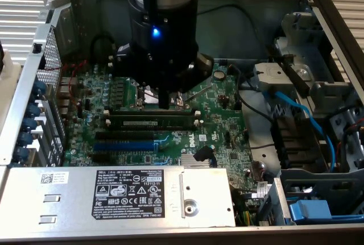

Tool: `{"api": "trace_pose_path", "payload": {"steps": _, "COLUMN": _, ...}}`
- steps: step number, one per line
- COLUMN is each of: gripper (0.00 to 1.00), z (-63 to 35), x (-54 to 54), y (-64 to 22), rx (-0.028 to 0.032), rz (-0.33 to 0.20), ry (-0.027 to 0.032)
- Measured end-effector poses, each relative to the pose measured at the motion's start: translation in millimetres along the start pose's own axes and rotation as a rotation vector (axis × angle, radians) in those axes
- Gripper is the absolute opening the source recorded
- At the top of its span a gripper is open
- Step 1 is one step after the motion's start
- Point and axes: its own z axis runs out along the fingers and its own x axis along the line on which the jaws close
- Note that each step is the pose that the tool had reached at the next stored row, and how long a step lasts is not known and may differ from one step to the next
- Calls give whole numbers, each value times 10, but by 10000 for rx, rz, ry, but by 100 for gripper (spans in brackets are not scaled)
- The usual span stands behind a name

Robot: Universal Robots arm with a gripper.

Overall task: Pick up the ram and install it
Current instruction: 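Press down the ram until it locks into place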

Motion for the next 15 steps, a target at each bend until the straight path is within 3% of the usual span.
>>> {"api": "trace_pose_path", "payload": {"steps": 7, "gripper": 11, "z": 7, "x": 0, "y": 0, "rx": 47, "rz": 1068, "ry": -30}}
{"api": "trace_pose_path", "payload": {"steps": 15, "gripper": 11, "z": 7, "x": 1, "y": 0, "rx": 76, "rz": 1641, "ry": -42}}
